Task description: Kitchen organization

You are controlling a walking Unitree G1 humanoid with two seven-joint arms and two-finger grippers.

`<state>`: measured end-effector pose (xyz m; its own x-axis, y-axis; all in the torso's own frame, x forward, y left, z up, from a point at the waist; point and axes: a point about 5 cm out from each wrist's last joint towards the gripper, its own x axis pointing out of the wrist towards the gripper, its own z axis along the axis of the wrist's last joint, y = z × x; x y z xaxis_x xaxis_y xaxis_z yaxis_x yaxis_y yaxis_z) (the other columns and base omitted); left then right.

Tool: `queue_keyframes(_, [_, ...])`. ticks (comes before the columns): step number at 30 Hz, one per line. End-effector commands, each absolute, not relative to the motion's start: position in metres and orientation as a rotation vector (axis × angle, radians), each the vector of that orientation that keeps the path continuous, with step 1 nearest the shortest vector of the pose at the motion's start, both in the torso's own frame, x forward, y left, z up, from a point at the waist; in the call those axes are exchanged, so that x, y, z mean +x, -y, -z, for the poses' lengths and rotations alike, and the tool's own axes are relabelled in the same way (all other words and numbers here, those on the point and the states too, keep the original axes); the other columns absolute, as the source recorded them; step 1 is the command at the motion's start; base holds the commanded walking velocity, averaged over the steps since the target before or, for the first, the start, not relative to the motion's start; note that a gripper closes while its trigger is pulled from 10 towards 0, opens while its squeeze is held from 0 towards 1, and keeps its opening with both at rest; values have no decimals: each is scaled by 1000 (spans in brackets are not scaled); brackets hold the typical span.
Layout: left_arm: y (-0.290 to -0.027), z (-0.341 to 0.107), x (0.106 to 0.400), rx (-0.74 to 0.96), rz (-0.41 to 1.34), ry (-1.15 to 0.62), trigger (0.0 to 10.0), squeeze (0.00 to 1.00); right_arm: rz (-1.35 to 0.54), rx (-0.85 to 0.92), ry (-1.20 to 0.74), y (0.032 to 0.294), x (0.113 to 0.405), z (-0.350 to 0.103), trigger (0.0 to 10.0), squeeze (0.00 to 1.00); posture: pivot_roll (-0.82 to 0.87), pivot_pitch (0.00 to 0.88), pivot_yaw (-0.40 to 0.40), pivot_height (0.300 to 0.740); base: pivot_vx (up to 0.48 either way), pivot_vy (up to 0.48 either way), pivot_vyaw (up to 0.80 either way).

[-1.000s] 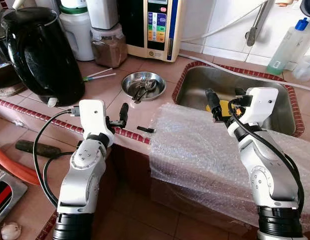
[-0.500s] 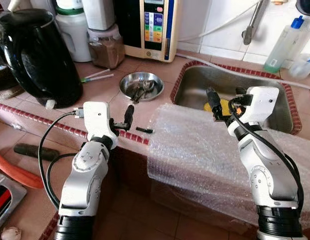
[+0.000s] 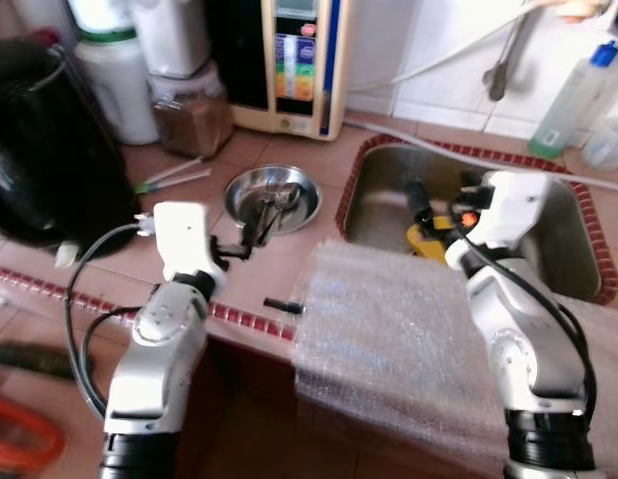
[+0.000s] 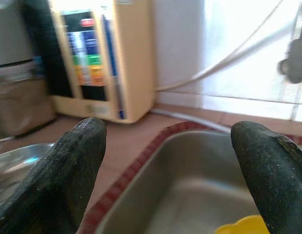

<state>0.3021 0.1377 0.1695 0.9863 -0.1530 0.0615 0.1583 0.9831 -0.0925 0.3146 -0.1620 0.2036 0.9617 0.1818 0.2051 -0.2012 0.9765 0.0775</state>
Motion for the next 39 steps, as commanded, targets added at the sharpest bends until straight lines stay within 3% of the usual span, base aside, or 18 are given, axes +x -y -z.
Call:
queue_keyframes(1, [-129,-172,302,-101,189,63,10000,0,-168,86,211,171,313,-206,10000,0,-68,73,8,740,416,0,0])
queue_keyframes(17, [-126,-178,302,-94,174,101,10000,0,-160,78,210,175,312,-205,10000,0,-72,73,9,740,26,0,0])
queue_keyframes(32, [-126,-175,301,-92,176,88,10000,0,-164,75,208,175,313,-205,10000,0,-70,72,7,740,0,-401,0])
queue_keyframes(39, [-128,-174,302,-85,145,85,10000,0,-171,73,206,174,315,-205,10000,0,-66,68,4,740,0,0,0])
